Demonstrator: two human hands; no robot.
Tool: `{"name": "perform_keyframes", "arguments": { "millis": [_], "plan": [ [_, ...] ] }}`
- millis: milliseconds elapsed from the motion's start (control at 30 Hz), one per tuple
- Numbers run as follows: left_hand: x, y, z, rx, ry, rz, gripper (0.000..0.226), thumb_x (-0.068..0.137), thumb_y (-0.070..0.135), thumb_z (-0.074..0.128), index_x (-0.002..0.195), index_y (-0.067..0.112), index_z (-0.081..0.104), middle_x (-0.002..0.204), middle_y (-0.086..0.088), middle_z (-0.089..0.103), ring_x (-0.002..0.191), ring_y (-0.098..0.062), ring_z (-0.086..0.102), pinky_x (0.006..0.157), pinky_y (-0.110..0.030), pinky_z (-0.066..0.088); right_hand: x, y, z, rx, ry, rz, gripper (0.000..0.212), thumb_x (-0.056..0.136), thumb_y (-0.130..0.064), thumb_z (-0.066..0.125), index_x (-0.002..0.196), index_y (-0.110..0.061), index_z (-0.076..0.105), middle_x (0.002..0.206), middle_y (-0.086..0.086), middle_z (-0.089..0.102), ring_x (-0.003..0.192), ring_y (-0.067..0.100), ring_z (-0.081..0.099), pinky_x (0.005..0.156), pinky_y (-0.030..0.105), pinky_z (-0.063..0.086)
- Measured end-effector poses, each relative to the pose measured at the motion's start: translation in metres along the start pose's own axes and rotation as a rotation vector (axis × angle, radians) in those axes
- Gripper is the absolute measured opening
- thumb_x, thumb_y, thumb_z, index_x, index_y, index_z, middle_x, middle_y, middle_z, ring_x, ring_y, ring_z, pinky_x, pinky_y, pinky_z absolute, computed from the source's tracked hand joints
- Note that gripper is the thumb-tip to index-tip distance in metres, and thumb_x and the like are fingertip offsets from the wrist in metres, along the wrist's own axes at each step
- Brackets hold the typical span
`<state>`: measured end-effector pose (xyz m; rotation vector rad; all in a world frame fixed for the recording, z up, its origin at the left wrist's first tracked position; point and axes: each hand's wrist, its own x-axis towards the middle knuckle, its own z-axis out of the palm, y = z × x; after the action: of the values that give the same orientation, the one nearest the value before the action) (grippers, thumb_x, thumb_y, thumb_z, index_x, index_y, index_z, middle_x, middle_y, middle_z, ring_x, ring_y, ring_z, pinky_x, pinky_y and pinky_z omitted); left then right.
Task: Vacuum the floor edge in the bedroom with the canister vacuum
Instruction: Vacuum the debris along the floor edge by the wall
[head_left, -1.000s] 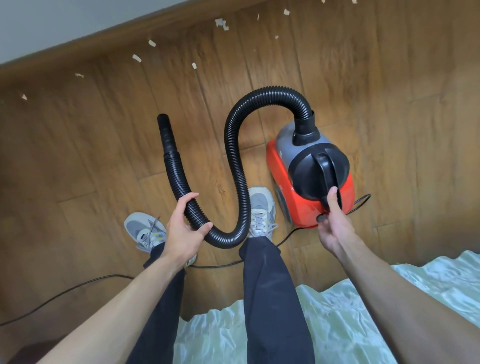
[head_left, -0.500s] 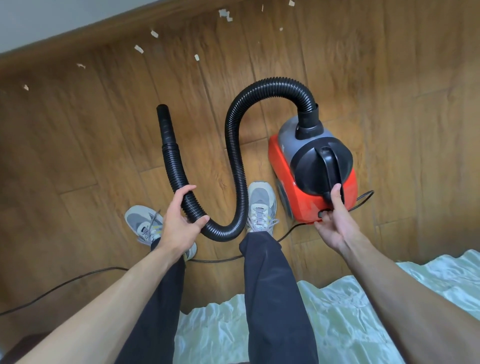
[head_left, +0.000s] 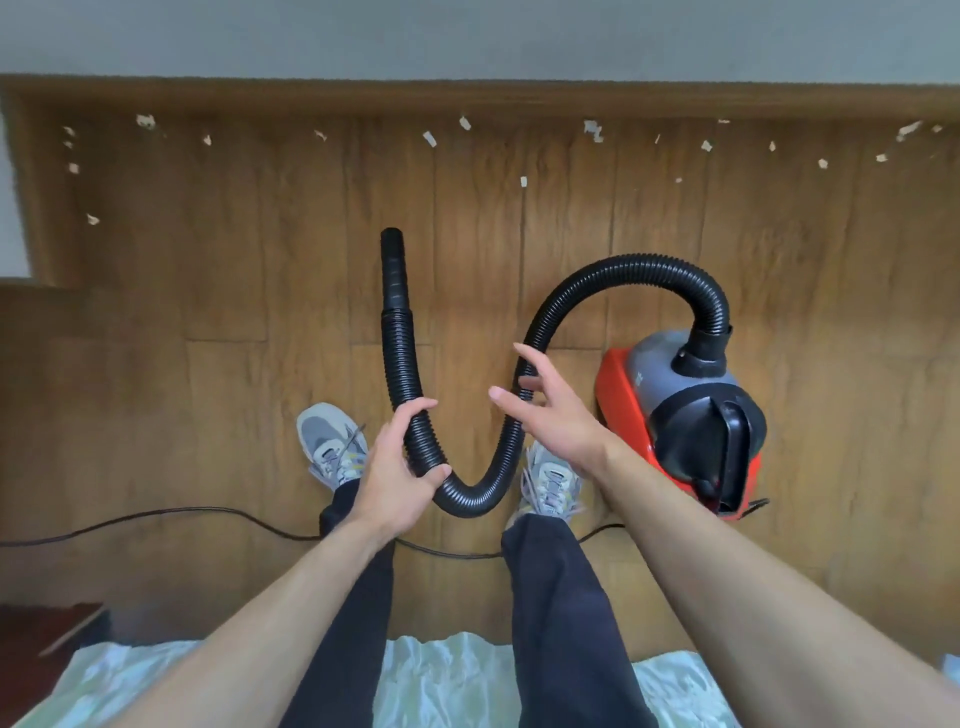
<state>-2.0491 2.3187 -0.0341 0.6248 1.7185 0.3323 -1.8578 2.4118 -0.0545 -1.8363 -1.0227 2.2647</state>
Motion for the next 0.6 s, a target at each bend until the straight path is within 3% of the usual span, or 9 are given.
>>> {"name": "perform_keyframes", "arguments": {
  "millis": [100,167,333,400,500,600],
  "plan": [
    [-0.001,-0.006,-0.020,-0.060,-0.013,0.020,0.080,0.081,-0.002,0.076,0.133,0.051,0.044,0.120,0.004,0.051,0.111,-0.033,0.059,0.098,-0.054,0.052,0.032,-0.056,0.044,-0.202,-0.131,-0.134,0.073,0.092,-0.039,0.069,0.152,-0.044,0.027,0.156,-0.004,0.033,0.146,0.011,0.028,0.117,0.046,0.034],
    [-0.002,-0.012,-0.034,-0.086,-0.025,0.033,0.081,0.080,0.000,0.075,0.134,0.050,0.043,0.120,0.002,0.052,0.110,-0.033,0.060,0.098,-0.055,0.051,0.047,-0.080,0.070,-0.306,-0.213,-0.156,0.073,0.094,-0.033,0.068,0.153,-0.042,0.026,0.160,-0.005,0.029,0.146,0.015,0.030,0.117,0.047,0.035],
    [-0.001,-0.022,-0.071,-0.187,-0.054,0.101,0.079,0.081,-0.001,0.073,0.137,0.046,0.042,0.130,0.007,0.051,0.109,-0.026,0.057,0.100,-0.053,0.050,0.072,-0.110,0.124,-0.416,-0.322,-0.115,0.074,0.094,-0.019,0.069,0.150,-0.045,0.029,0.138,-0.005,0.044,0.133,0.024,0.048,0.093,0.047,0.056],
    [0.000,-0.026,-0.086,-0.252,-0.062,0.116,0.078,0.082,-0.004,0.072,0.135,0.046,0.044,0.129,0.008,0.051,0.098,-0.019,0.057,0.094,-0.045,0.052,0.079,-0.117,0.142,-0.409,-0.345,-0.084,0.076,0.092,-0.013,0.071,0.148,-0.045,0.031,0.133,0.006,0.054,0.124,0.027,0.056,0.085,0.049,0.060],
    [0.000,-0.032,-0.107,-0.342,-0.067,0.135,0.077,0.082,-0.006,0.071,0.131,0.047,0.045,0.117,0.007,0.054,0.084,-0.013,0.054,0.083,-0.034,0.050,0.089,-0.129,0.168,-0.396,-0.389,-0.014,0.082,0.088,-0.006,0.074,0.147,-0.043,0.032,0.117,0.016,0.060,0.103,0.026,0.067,0.081,0.048,0.061],
    [0.002,-0.035,-0.129,-0.411,-0.042,0.144,0.076,0.080,-0.006,0.073,0.128,0.046,0.047,0.118,0.012,0.055,0.088,-0.014,0.057,0.088,-0.040,0.056,0.101,-0.143,0.191,-0.447,-0.461,0.055,0.092,0.083,-0.006,0.079,0.147,-0.047,0.027,0.113,0.018,0.062,0.097,0.025,0.067,0.080,0.045,0.062]
  ]
}}
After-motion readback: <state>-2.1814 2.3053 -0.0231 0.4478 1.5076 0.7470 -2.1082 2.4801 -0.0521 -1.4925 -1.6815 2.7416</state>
